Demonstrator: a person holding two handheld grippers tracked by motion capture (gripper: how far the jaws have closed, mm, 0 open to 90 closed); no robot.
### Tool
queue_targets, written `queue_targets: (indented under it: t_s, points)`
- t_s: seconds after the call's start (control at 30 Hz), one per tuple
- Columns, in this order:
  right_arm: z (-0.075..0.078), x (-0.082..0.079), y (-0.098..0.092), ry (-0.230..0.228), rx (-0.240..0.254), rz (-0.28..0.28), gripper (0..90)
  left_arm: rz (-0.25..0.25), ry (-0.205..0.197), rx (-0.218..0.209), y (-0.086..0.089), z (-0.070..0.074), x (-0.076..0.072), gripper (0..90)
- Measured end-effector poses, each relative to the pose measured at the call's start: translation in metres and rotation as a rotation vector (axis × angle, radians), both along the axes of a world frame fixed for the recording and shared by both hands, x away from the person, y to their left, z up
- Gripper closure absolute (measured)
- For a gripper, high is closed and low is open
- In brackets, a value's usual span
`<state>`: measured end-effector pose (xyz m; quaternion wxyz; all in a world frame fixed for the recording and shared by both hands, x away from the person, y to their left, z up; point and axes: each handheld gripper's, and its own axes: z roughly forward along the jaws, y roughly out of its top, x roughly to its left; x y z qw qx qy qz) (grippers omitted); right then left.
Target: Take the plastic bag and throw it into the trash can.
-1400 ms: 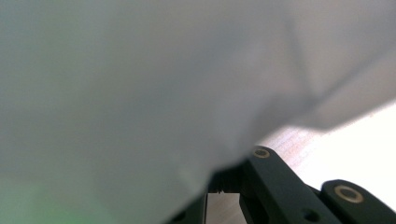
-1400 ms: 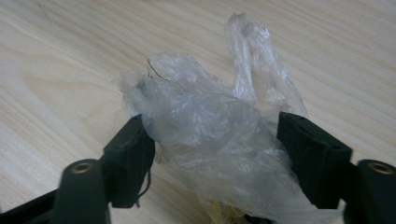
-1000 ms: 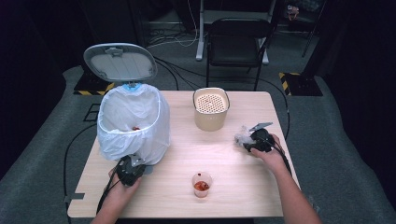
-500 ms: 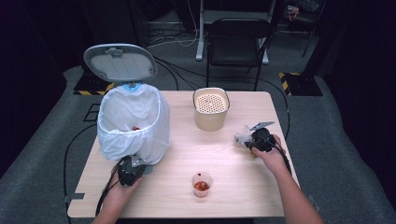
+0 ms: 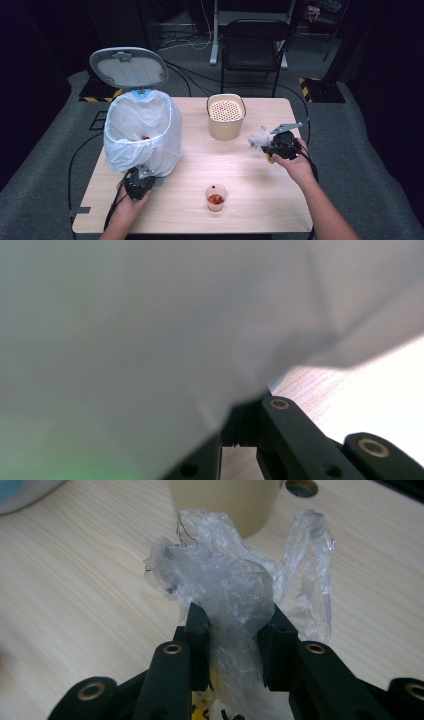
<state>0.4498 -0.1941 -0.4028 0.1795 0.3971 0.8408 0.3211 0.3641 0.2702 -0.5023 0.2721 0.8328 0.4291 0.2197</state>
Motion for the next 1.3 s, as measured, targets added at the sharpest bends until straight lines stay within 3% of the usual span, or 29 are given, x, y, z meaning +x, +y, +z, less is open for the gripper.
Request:
queue_targets:
  t_s: [0.03, 0.07, 0.17, 0.53, 0.6, 0.87, 1.07, 1.13, 1.2, 1.3]
  points:
    - [0.000, 0.000, 0.000, 0.000, 0.000, 0.000, 70.3, 0.000, 0.000, 0.000, 0.000, 0.000, 0.000, 90.0]
    - [0.011, -0.003, 0.006, -0.017, 0.000, 0.023, 70.3, 0.003, 0.003, -0.012, 0.000, 0.000, 0.000, 90.0]
    - [0.023, -0.007, 0.013, -0.033, 0.009, 0.046, 70.3, 0.003, 0.010, -0.027, 0.001, 0.000, 0.000, 90.0]
    - [0.060, -0.016, 0.039, -0.054, 0.015, 0.127, 70.4, 0.006, -0.004, -0.006, 0.001, 0.000, -0.001, 88.6]
    - [0.069, -0.015, 0.046, -0.076, 0.019, 0.154, 70.3, 0.007, 0.006, -0.028, 0.003, -0.001, 0.000, 86.7]
    - [0.091, -0.014, 0.066, -0.072, 0.042, 0.200, 70.4, 0.008, 0.003, -0.016, 0.002, 0.000, 0.000, 87.4]
    - [0.115, -0.014, 0.090, -0.094, 0.062, 0.274, 70.5, -0.001, -0.011, 0.011, -0.001, -0.001, -0.002, 87.6]
    - [0.126, -0.012, 0.107, -0.107, 0.071, 0.310, 70.4, -0.001, -0.011, 0.007, -0.001, -0.001, -0.001, 87.6]
    - [0.128, -0.011, 0.111, -0.112, 0.067, 0.320, 70.4, -0.001, -0.011, 0.007, -0.001, -0.001, -0.001, 87.6]
    - [0.135, -0.005, 0.131, -0.123, 0.067, 0.355, 70.5, -0.002, -0.010, 0.011, -0.001, -0.001, -0.001, 87.6]
